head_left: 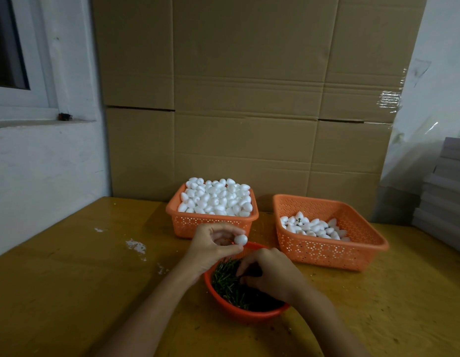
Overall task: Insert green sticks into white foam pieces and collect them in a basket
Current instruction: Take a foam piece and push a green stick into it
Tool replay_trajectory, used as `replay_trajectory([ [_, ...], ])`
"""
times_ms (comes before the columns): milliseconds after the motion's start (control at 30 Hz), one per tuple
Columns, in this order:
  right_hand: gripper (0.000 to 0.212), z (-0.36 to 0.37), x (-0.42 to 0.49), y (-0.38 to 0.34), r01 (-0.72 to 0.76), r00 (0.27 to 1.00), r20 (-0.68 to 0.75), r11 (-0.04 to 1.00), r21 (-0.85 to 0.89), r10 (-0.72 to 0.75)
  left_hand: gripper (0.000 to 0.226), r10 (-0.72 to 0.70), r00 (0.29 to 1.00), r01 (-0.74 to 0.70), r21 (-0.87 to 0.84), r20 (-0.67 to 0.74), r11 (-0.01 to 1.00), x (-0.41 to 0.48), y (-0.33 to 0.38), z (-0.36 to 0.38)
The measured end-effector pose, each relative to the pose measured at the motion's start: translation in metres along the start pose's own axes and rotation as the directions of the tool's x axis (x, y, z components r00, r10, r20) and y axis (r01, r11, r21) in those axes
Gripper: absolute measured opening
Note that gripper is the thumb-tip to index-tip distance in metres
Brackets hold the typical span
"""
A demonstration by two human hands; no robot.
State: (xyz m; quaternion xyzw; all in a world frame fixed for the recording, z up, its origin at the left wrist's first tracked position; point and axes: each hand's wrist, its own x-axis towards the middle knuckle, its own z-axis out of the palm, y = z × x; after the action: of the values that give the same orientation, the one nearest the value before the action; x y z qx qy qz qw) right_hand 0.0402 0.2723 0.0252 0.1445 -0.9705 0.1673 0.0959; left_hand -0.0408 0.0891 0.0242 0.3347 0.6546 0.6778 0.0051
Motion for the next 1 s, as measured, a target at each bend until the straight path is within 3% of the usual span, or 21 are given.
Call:
replay_trajectory([
  [533, 0.015, -0.0013, -0.0006, -0.0030, -0.015, 1.000, -0.014, 1.000, -0.016, 0.015, 0.030, -0.038, 0.999, 0.038, -0.027, -0.018, 0.999, 0.0016, 0.0000, 0.0007],
  [700, 0.015, -0.0021, -0.0003, -0.0032, -0.040, 0.999, -0.021, 0.999, 0.024, 0.040, 0.048, 0.000, 1.000, -0.001, -0.092, -0.011, 0.996, 0.0029, -0.0009, 0.0004],
  [867, 0.014, -0.0026, -0.0013, -0.0050, -0.058, 0.997, -0.048, 0.996, 0.069, 0.061, 0.028, -0.029, 0.999, 0.025, -0.144, -0.029, 0.989, 0.0051, -0.0045, 0.0010],
  [1000, 0.009, -0.0029, -0.0039, -0.0065, -0.051, 0.992, -0.105, 0.989, 0.136, 0.066, 0.026, -0.052, 0.998, 0.044, -0.165, -0.040, 0.985, 0.0063, -0.0056, 0.0015],
])
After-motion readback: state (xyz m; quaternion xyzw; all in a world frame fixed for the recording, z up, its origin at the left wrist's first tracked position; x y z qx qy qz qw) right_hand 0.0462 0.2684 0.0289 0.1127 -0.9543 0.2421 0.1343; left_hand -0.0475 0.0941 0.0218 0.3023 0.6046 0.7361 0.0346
